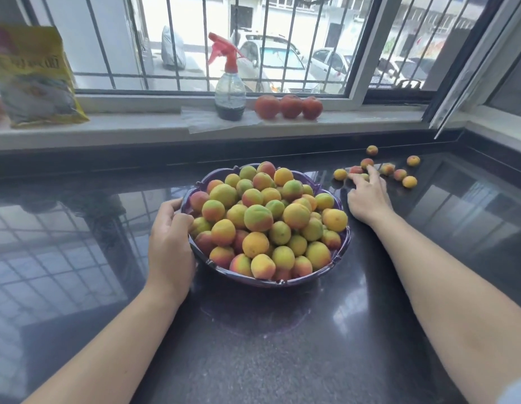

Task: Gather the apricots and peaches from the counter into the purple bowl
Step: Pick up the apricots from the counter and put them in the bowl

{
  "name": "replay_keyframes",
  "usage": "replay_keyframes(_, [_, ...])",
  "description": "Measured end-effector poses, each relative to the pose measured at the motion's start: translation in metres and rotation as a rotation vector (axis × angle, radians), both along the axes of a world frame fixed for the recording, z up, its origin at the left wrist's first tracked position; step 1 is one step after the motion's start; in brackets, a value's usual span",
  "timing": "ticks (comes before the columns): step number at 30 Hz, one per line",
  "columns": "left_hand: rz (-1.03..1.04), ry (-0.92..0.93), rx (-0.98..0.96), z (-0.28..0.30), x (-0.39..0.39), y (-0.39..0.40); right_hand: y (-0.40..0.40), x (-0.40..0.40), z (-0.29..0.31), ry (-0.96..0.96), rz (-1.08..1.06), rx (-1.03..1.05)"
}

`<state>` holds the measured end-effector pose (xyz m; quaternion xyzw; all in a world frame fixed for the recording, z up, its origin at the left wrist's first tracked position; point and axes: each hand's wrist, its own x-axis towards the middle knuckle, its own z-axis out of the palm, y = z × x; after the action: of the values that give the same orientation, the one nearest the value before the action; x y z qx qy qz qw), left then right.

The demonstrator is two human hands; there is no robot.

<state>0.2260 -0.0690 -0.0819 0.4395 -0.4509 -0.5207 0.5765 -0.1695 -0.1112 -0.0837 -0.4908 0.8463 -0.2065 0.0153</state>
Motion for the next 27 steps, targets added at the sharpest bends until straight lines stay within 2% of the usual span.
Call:
replay_keyframes(6, [0.024, -0.031, 0.007, -0.003, 0.001, -0.004, -0.011, -0.006, -0.004, 0.035, -0.022, 0.012])
replay_keyframes(9, [0.037, -0.055, -0.005, -0.005, 0.002, -0.006, -0.003, -0.002, -0.005, 0.091, 0.018, -0.101])
replay_keyframes(12, [0.035, -0.064, -0.012, -0.008, 0.003, -0.008, 0.007, 0.005, -0.003, 0.034, 0.039, -0.218])
replay_keyframes(14, [0.035, -0.065, -0.014, -0.008, 0.004, -0.009, 0.016, 0.01, 0.001, -0.13, 0.025, -0.297])
replay_keyframes(16, [0.033, -0.077, -0.011, -0.008, 0.004, -0.01, 0.031, 0.02, 0.009, -0.403, 0.033, -0.368])
replay_keyframes(19, [0.033, -0.074, 0.0, -0.008, 0.005, -0.01, 0.063, 0.043, 0.033, -0.707, 0.167, -0.511])
replay_keyframes(21, [0.022, -0.078, 0.012, -0.007, 0.005, -0.009, 0.087, 0.062, 0.055, -0.806, 0.287, -0.55])
replay_keyframes(27, [0.015, -0.084, 0.025, -0.006, 0.006, -0.005, 0.121, 0.111, 0.086, -0.579, 0.55, -0.357])
